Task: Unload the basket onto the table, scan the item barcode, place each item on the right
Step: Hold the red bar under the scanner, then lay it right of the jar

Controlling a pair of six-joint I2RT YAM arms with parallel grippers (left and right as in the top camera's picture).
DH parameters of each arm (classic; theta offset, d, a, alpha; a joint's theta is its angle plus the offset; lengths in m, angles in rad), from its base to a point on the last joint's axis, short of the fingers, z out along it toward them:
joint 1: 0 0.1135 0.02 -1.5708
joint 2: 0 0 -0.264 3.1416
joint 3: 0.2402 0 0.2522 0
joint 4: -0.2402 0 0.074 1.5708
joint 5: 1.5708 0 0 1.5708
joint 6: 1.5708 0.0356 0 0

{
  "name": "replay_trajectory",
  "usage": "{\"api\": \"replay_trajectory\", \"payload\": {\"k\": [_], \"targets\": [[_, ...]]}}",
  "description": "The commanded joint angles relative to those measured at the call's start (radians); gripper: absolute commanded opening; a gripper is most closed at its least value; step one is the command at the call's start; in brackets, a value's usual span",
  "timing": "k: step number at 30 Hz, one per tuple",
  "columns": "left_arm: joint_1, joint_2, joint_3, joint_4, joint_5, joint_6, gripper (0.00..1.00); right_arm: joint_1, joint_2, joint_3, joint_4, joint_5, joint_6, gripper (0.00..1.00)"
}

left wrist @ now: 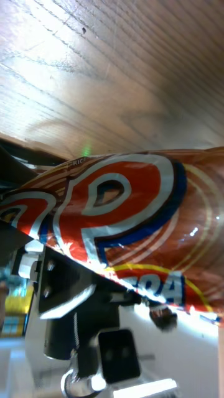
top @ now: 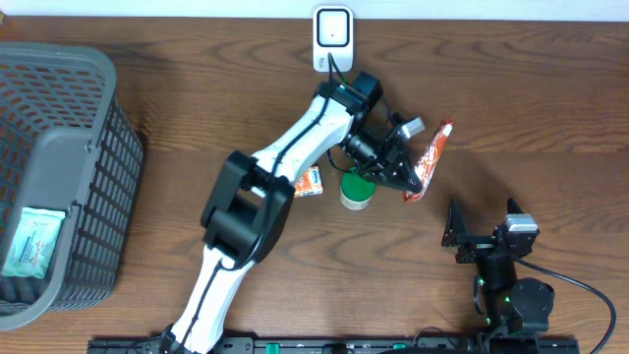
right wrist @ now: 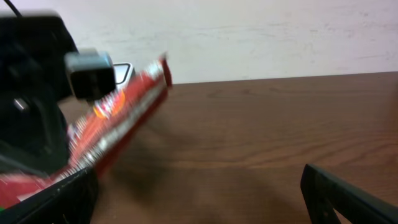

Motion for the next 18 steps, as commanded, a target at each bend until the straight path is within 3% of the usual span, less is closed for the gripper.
{"api": "replay_trajectory", "payload": {"k": [1,18], "targets": [[0.0,0.048,0.001,0.006,0.073,0.017,0.07,0.004,-0.004,-0.001,-0.003,0.001,0.013,0.99],[-0.056,0.075,0.001,0.2,0.044,0.011,0.07,0.004,-0.004,-0.001,-0.003,0.001,0.013,0.99]]}}
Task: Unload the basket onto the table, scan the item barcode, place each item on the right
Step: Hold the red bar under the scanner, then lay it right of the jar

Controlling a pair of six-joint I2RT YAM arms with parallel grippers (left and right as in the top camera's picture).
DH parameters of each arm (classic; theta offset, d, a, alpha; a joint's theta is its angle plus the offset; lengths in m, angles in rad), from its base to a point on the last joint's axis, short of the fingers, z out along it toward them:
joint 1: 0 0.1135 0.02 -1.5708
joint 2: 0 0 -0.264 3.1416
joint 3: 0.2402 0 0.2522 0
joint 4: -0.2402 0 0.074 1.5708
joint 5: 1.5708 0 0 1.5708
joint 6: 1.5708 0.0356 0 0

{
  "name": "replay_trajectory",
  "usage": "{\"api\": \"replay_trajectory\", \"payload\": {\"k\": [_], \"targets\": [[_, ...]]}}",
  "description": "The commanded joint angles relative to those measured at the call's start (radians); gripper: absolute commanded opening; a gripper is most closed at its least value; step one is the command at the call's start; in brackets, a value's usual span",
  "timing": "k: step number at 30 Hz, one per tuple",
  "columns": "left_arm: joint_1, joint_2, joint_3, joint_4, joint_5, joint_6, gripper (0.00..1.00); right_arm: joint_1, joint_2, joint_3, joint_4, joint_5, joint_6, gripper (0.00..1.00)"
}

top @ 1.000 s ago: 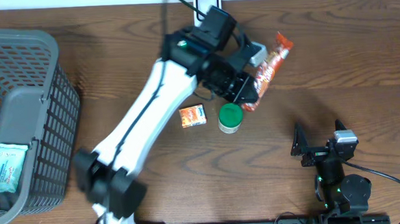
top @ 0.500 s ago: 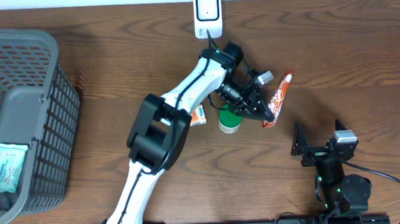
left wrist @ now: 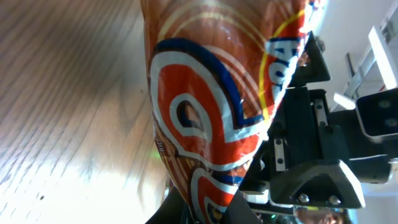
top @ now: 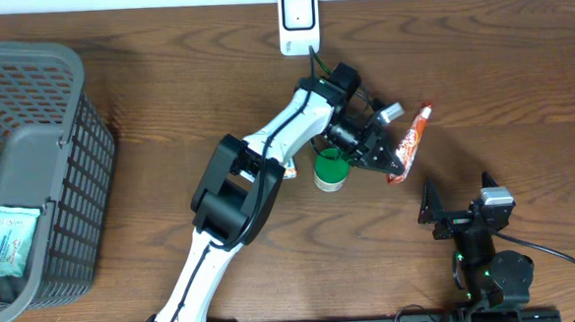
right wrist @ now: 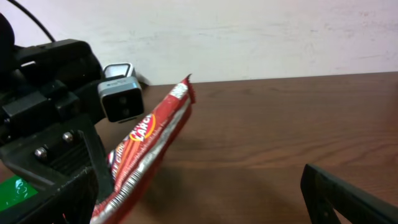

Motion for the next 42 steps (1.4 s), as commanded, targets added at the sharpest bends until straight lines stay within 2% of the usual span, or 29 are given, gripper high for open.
{"api": "replay_trajectory", "payload": {"k": [1,5,16,25,29,42], "targets": [[-0.025,0.003,0.002,0.018,-0.021,0.01,0.07,0.004,-0.004,-0.001,-0.003,0.001,0.013,0.99],[-0.041,0.003,0.002,0.019,-0.097,0.011,0.07,0.004,-0.004,-0.001,-0.003,0.001,0.013,0.99],[-0.063,0.004,0.002,0.08,-0.117,0.011,0.07,0.004,-0.004,-0.001,-0.003,0.001,0.013,0.99],[-0.085,0.005,0.002,0.116,-0.276,0.015,0.07,0.004,-0.004,-0.001,-0.003,0.001,0.013,0.99],[-0.073,0.005,0.002,0.115,-0.329,0.015,0.07,0.004,-0.004,-0.001,-0.003,0.001,0.013,0.99],[0.057,0.005,0.002,0.189,-0.371,0.015,0.07,0.004,-0.004,-0.001,-0.003,0.001,0.013,0.99]]}}
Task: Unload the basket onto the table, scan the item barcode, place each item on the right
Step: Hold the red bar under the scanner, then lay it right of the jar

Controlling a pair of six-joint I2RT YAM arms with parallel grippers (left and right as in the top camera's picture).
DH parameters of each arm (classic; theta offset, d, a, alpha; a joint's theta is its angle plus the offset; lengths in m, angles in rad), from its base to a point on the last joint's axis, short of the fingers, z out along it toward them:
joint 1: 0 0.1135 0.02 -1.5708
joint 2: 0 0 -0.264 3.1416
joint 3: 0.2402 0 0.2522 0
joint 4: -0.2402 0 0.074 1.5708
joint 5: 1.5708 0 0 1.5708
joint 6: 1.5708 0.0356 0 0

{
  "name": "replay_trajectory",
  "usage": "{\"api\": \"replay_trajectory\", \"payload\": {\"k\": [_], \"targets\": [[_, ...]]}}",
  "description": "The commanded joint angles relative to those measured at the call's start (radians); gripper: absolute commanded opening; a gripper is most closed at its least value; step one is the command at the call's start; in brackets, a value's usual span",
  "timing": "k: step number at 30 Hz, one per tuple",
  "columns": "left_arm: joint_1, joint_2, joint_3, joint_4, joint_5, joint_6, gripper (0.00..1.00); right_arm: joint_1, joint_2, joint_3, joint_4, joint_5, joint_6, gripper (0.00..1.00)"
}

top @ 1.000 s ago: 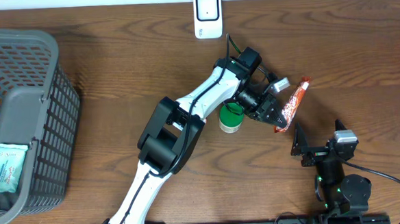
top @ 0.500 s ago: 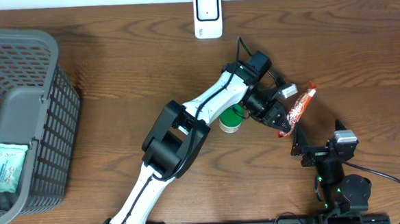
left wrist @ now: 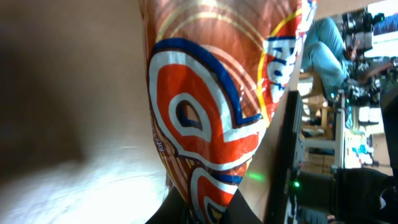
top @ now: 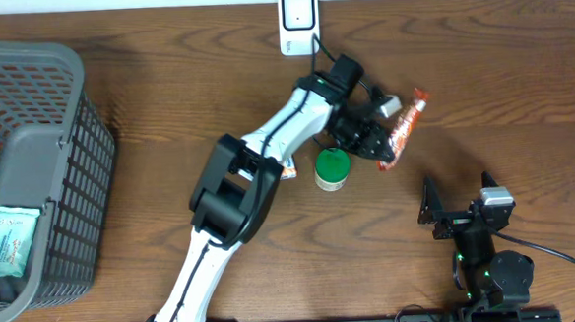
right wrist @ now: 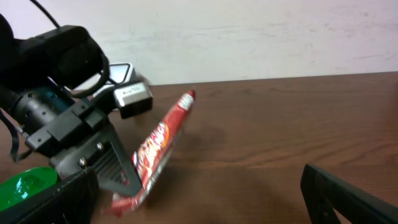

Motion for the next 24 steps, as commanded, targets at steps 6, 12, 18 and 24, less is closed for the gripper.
{"api": "replay_trajectory", "payload": {"k": [6,12,18,24], "targets": [[0.064,0.005,-0.003,0.002,-0.073,0.018,0.15,0.004,-0.004,-0.001,-0.003,0.001,0.013,0.99],[0.061,0.005,-0.006,-0.072,-0.213,0.017,0.71,0.004,-0.004,-0.001,-0.003,0.001,0.013,0.99],[0.07,-0.101,0.065,-0.158,-0.594,-0.018,0.84,0.004,-0.004,-0.001,-0.003,0.001,0.013,0.99],[0.151,-0.536,0.129,-0.158,-1.027,-0.055,0.84,0.004,-0.004,-0.001,-0.003,0.001,0.013,0.99]]}}
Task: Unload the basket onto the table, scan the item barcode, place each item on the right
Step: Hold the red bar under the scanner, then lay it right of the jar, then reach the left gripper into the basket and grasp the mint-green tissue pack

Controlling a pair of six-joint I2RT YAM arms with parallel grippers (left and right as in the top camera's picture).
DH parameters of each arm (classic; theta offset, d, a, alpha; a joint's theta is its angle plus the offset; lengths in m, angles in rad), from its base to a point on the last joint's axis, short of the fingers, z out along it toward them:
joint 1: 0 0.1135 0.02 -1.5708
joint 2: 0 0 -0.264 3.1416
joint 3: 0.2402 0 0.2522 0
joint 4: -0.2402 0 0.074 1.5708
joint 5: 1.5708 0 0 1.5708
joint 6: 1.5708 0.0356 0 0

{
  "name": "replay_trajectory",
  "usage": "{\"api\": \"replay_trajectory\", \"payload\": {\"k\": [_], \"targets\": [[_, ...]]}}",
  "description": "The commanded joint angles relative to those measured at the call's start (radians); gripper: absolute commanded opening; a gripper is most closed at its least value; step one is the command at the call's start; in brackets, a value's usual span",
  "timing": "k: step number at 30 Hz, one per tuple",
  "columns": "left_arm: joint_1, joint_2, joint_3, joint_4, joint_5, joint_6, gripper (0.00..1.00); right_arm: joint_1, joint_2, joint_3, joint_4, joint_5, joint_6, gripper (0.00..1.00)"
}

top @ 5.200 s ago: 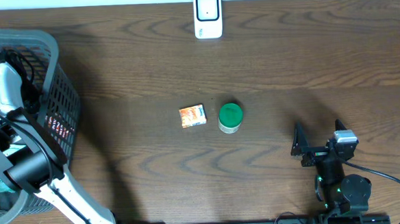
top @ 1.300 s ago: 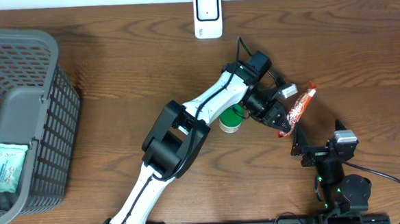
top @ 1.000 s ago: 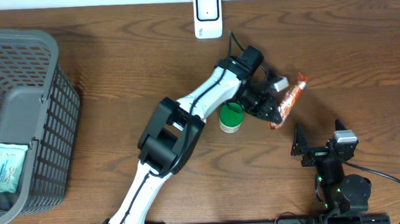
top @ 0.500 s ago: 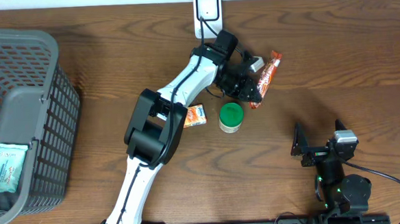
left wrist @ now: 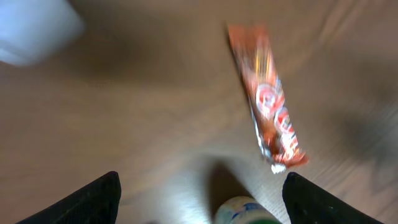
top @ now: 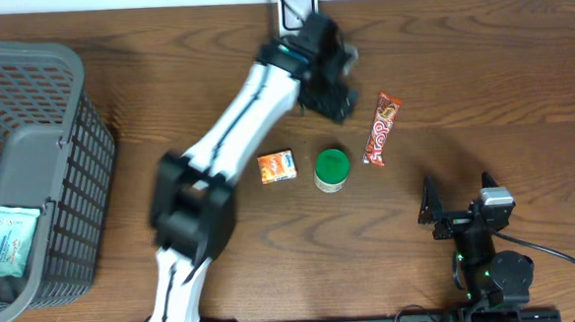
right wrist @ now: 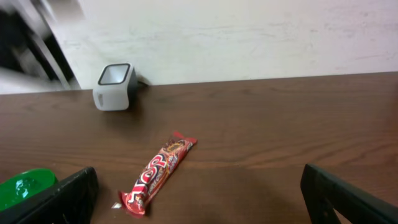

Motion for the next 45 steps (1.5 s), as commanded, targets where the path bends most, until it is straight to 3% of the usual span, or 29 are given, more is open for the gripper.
{"api": "replay_trajectory", "payload": {"k": [1,4,6,9,12,15,23,37,45], "targets": [[0.073,-0.29,0.055,-0.018,-0.351,-0.074,0.84,0.004,-0.004,-0.001,-0.003,0.001,0.013,0.99],[0.206,-0.507,0.055,-0.071,-0.719,-0.24,0.84,0.004,-0.004,-0.001,-0.003,0.001,0.013,0.99],[0.335,-0.596,0.055,-0.117,-0.831,-0.345,0.84,0.004,-0.004,-0.001,-0.003,0.001,0.013,0.99],[0.529,-0.647,0.055,-0.208,-0.838,-0.51,0.84,0.004,-0.004,-0.001,-0.003,0.001,0.013,0.99],[0.792,-0.633,0.043,-0.394,-0.835,-0.738,0.85,0.004,-0.004,-0.001,-0.003,0.001,0.013,0.99],[0.93,-0.6,-0.002,-0.476,-0.83,-0.834,0.84,0.004,-0.004,-0.001,-0.003,0.001,0.013,0.99],[1.123,-0.424,-0.189,-0.509,-0.799,-0.846,0.84,0.004,-0.004,-0.001,-0.003,0.001,0.013,0.99],[1.115,0.076,-0.233,-0.407,-0.803,-0.782,0.89,0.004,-0.004,-0.001,-0.003,0.001,0.013,0.99],[1.115,0.132,-0.243,-0.333,-0.811,-0.703,0.89,0.004,-0.004,-0.001,-0.003,0.001,0.013,0.99]]}}
